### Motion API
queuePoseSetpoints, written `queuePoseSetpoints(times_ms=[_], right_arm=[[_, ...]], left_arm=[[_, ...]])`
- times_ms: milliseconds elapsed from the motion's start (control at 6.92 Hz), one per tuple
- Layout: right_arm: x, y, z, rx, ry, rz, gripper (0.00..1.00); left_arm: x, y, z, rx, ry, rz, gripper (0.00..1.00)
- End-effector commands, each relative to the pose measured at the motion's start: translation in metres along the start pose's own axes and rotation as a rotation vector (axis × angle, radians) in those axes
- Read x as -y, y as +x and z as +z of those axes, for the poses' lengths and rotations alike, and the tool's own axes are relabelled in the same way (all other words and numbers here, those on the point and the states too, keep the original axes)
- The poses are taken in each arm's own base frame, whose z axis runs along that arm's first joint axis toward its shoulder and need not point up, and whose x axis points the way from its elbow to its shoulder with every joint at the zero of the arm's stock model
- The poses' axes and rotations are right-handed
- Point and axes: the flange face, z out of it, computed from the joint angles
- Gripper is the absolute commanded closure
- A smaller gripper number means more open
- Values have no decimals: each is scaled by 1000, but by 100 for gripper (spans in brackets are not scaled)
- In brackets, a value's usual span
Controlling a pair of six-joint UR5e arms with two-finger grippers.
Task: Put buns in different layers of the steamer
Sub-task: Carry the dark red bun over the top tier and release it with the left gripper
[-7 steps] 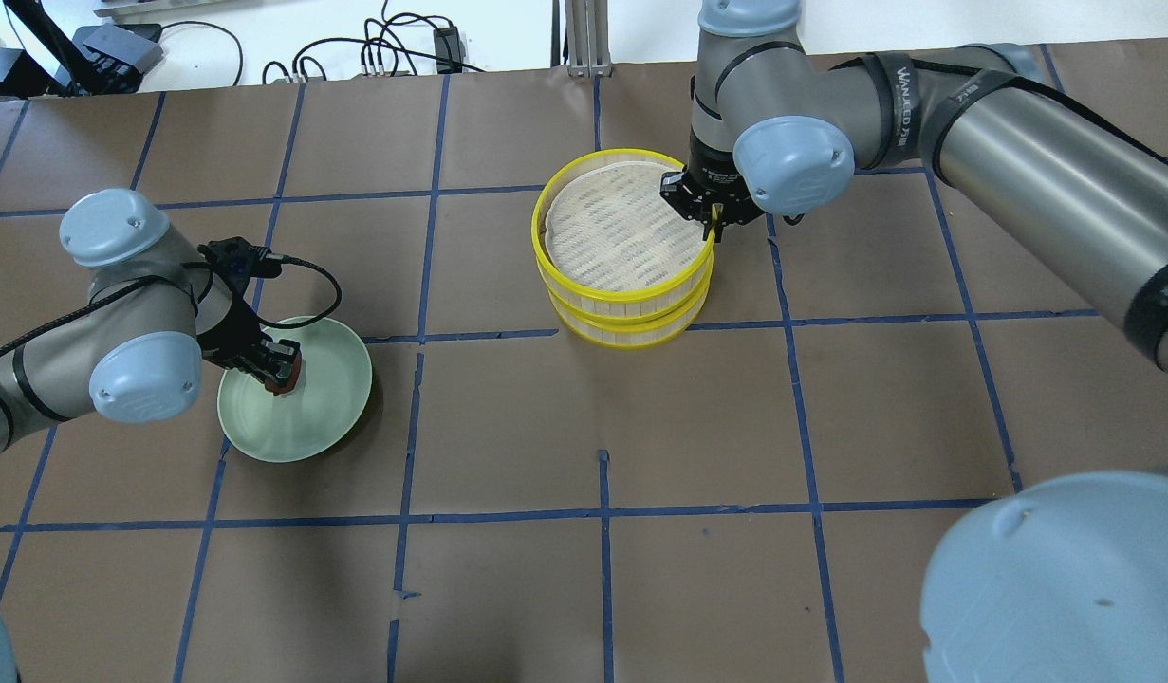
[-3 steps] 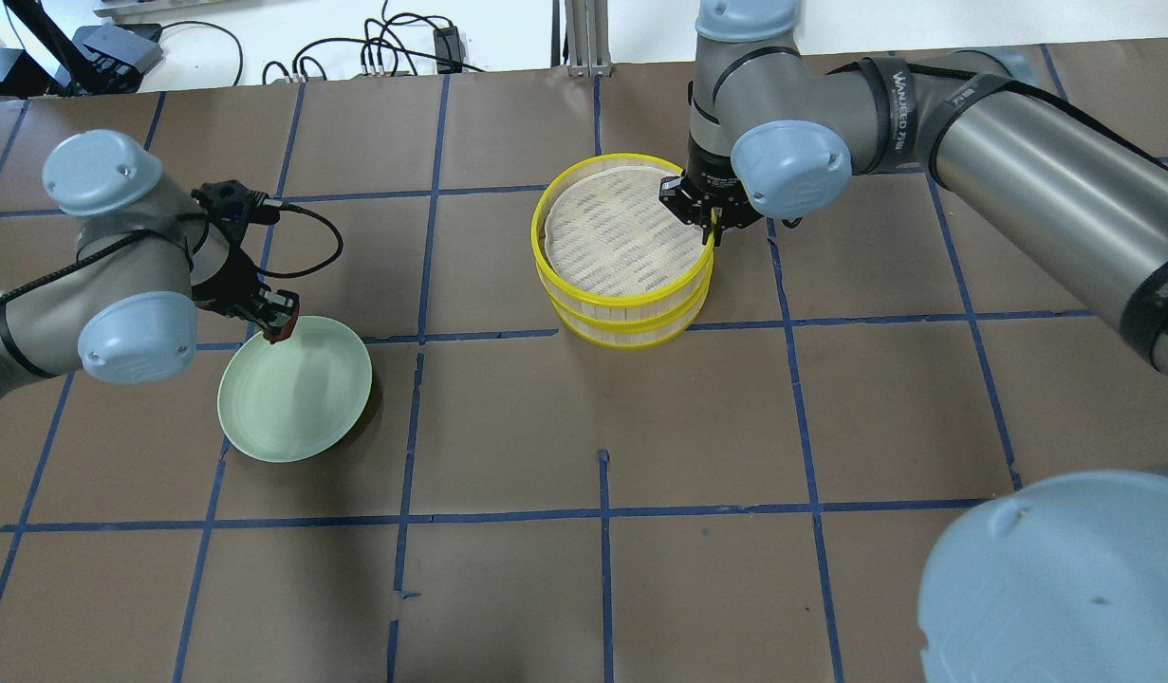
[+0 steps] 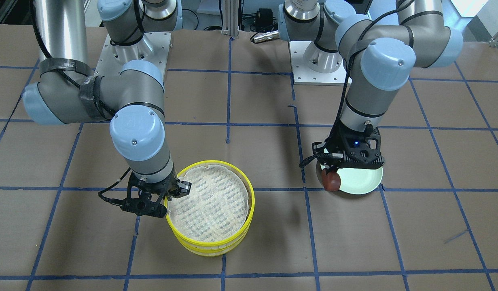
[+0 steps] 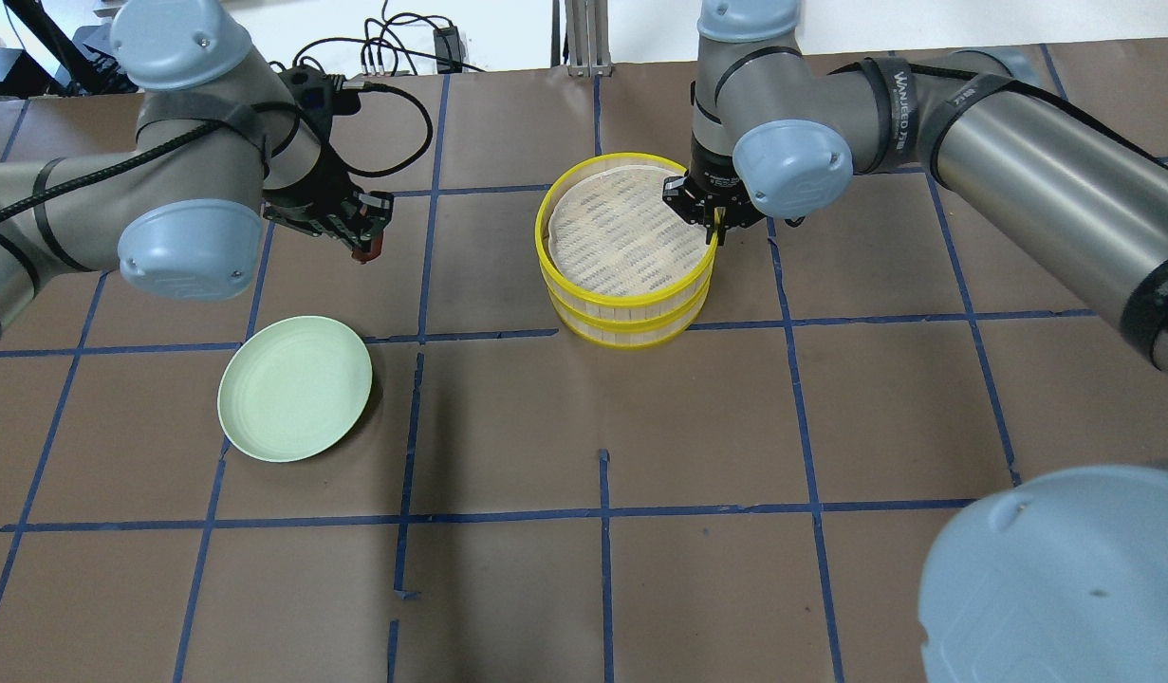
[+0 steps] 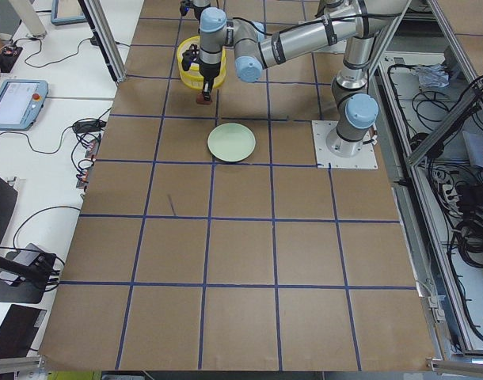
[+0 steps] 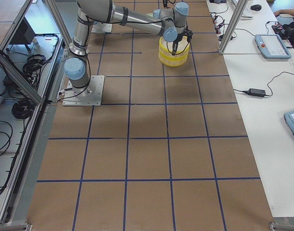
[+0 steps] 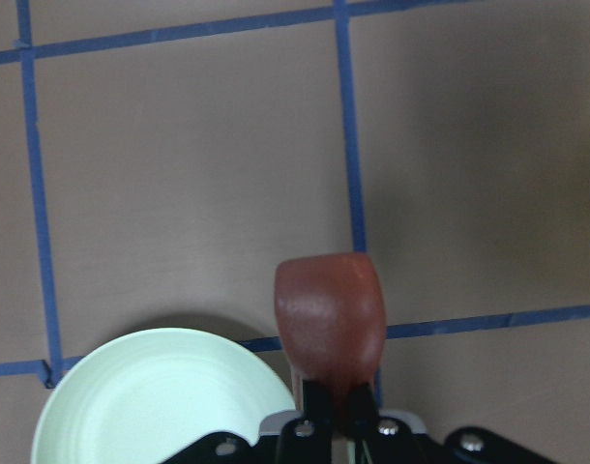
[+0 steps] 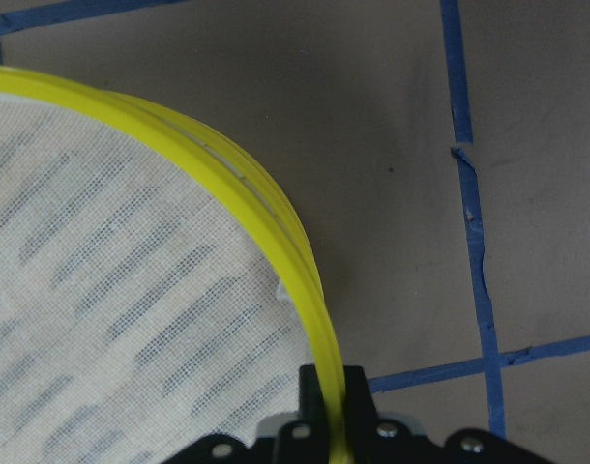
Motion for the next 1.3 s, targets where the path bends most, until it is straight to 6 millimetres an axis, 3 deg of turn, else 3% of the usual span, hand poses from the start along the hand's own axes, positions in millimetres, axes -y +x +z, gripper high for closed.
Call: queuePoseSetpoints(times_ms=[0, 289, 434, 723, 1157], right_arm=[[1, 1, 0, 0, 0, 3, 89], [0, 1, -2, 0, 3, 6, 88], [0, 2, -2, 1, 3, 10, 82], [-2, 2, 0, 0, -2, 9, 76], [-1, 2, -5, 3, 7, 5, 43]], left_arm=[[7, 27, -11, -138, 37, -114, 83], [9, 43, -14, -206, 38, -177, 83], [13, 46, -15, -239, 59, -224, 83], [16, 63, -1, -249, 70, -224, 83], [17, 98, 9, -280, 103, -290, 83]])
